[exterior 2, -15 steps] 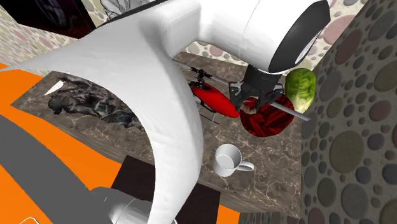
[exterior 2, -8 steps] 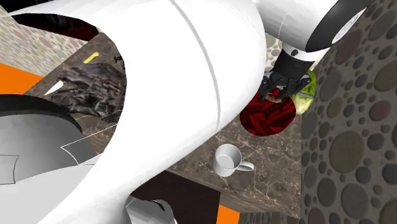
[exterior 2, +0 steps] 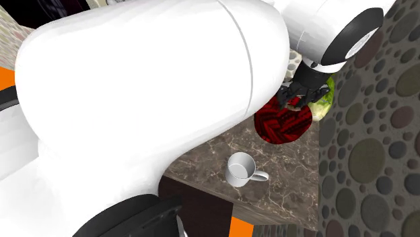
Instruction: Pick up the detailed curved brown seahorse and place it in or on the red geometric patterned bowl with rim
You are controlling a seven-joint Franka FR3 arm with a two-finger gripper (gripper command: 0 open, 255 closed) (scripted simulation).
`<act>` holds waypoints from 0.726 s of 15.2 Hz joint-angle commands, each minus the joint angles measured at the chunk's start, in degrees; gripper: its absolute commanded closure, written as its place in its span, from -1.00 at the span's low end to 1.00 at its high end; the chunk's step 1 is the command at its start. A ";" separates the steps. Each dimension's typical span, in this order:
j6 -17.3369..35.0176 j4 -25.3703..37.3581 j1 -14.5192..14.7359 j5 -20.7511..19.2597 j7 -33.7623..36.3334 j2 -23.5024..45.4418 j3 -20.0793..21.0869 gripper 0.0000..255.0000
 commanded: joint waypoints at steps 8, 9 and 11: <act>6.16 -5.78 -0.11 0.19 -0.22 0.40 -0.13 1.00; 6.15 -5.78 -0.11 0.19 -0.22 0.41 -0.13 1.00; 6.15 -5.78 -0.11 0.19 -0.22 0.41 -0.13 1.00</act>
